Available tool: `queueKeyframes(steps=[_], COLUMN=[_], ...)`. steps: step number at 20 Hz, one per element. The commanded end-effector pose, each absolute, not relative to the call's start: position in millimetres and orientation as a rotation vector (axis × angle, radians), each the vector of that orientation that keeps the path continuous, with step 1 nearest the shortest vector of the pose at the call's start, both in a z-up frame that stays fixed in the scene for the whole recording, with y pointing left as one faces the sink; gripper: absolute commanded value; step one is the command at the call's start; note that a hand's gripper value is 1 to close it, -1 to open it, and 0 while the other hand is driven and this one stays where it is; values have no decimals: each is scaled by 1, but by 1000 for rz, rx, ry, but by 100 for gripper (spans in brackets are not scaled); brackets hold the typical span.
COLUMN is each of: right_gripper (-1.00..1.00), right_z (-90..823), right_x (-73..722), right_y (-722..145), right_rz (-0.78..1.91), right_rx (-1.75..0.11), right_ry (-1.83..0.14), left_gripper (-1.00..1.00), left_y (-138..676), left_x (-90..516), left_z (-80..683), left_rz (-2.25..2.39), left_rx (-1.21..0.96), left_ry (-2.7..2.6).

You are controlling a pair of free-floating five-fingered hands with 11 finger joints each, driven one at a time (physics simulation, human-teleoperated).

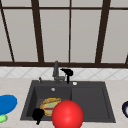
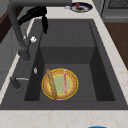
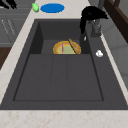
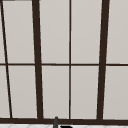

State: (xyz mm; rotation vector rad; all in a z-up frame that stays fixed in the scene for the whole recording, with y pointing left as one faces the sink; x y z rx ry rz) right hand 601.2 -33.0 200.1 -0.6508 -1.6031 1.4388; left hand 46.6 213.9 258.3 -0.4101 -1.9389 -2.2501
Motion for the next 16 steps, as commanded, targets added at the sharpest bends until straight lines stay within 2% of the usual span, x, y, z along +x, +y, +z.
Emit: queueKeyframes(steps=[1,10,16], right_gripper=[-100,-100,-100], right_z=[188,170,167], right_x=[624,676,689], right_y=[-38,-51,-44], right_rz=[1495,1549,1547], right_rx=[-617,-522,-543], right_ry=[-1507,-1390,-1439], left_gripper=[0,0,0], left_y=[214,214,214], left_x=[47,47,47], left_z=[258,258,258], left_rz=[-2250,-2250,-2250], left_rx=[-410,-410,-410], left_ry=[-1939,-1939,-1939])
